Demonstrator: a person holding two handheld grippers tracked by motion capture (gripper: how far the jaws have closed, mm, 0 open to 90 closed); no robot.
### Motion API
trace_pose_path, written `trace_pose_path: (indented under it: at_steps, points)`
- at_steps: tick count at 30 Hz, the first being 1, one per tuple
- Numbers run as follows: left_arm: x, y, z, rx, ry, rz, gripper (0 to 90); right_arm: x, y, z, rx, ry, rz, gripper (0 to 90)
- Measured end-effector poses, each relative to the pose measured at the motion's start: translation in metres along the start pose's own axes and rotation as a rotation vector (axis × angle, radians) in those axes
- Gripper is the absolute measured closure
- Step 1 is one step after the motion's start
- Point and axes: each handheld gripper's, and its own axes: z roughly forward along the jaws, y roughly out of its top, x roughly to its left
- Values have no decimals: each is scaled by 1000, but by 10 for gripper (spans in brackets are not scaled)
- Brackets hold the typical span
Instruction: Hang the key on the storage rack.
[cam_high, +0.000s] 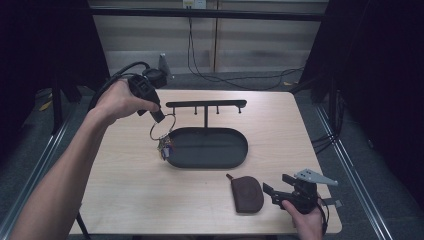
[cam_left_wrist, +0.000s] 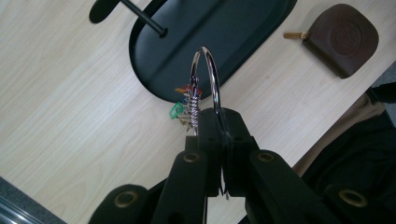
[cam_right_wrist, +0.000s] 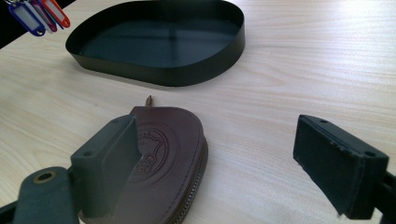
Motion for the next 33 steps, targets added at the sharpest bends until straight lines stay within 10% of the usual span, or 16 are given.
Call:
trace_pose_path:
  at_steps: [17, 33]
  points:
    - [7, 42, 19, 79, 110, -16, 884, 0, -1, 0, 5, 8, -11, 143]
    - [26, 45, 36, 59, 128, -36, 882, 0, -1, 1, 9, 11, -9, 143]
